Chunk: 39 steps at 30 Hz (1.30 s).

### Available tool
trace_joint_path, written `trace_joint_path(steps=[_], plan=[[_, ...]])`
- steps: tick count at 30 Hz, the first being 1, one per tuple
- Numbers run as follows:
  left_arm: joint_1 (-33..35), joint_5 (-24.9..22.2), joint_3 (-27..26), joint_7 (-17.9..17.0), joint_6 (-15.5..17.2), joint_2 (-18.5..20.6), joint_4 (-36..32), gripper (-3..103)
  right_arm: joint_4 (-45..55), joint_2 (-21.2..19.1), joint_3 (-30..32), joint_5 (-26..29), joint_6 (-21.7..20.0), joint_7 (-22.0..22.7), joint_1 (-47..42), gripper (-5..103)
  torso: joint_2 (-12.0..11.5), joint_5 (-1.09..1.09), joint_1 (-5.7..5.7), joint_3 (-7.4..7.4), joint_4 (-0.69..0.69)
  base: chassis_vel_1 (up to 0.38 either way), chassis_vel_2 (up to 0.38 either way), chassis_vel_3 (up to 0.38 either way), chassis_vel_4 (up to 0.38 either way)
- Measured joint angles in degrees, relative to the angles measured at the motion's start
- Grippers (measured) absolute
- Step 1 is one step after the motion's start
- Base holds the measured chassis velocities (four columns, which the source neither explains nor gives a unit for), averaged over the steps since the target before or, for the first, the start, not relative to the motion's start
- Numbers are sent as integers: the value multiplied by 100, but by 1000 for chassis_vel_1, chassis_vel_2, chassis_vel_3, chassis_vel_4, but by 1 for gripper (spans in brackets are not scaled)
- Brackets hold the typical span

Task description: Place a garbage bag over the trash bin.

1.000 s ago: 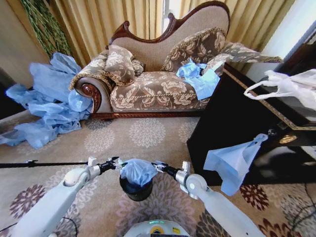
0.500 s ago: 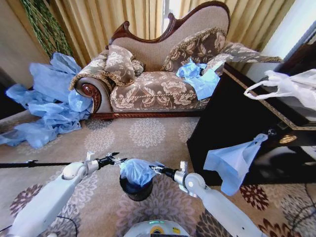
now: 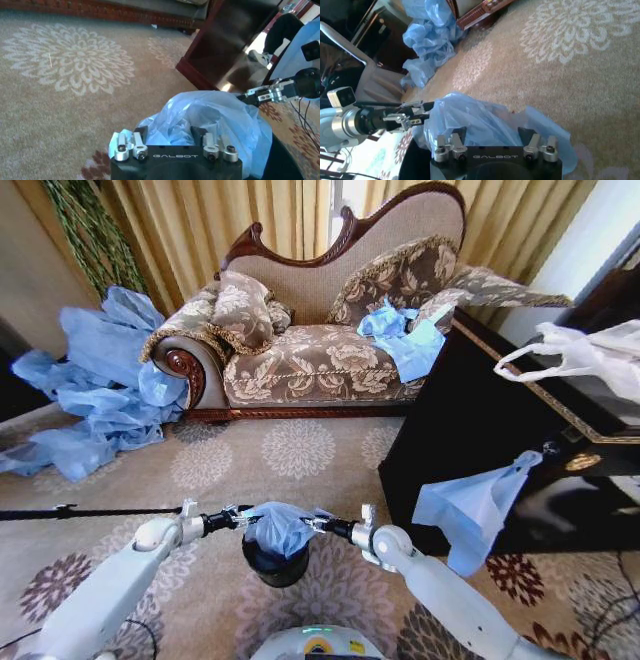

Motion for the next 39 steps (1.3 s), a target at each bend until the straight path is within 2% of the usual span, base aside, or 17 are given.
trace_joint_path(steps=[1,4,7,9,10,12,13,16,17,18,23,32,39], plan=[[0,0,0,0,0,0,0,60,0,0,0,0,0,0,0,68,0,0,0,0,0,0,0,0,0],[44,1,-23,-2,-18,1,-24,44,10,-19,-1,-9,11,0,-24,53,0,0,0,0,-2,0,0,0,0],[46,4,-34,0,-31,2,-28,38,24,-22,-1,-20,24,2,-39,47,0,0,0,0,-1,0,0,0,0],[46,3,-42,7,-36,2,-46,28,52,-17,-1,-33,51,2,-54,36,0,0,0,-1,-1,0,0,0,0],[46,3,-42,7,-36,2,-46,28,52,-17,-1,-33,51,2,-54,36,0,0,0,-1,-1,0,0,0,0],[56,2,-58,11,-42,2,-70,17,88,-15,3,-48,95,2,-80,25,0,1,0,-1,-1,0,0,0,0],[56,2,-58,11,-42,2,-70,17,88,-15,3,-48,95,2,-80,25,0,1,0,-1,-1,0,0,0,0],[109,-2,-112,19,-73,3,-108,4,185,-21,48,-100,160,33,-162,9,2,4,-1,-2,1,0,0,0,0],[109,-2,-112,19,-73,3,-108,4,185,-21,48,-100,160,33,-162,9,2,4,-1,-2,1,0,0,0,0],[139,6,-129,19,-88,3,-120,2,233,-37,61,-126,172,41,-195,4,2,4,-1,-2,0,0,0,0,0],[270,53,-191,18,-130,-12,-177,2,379,-126,76,-277,191,110,-316,0,2,4,-1,-2,0,0,0,0,0],[473,99,-302,3,-206,-33,-325,2,754,-190,118,-377,271,281,-483,0,2,-2,0,0,-4,0,0,0,0],[908,130,-516,-60,-432,9,-837,2,1337,-398,237,-500,376,561,-703,0,1,-3,0,1,0,0,0,0,0]])
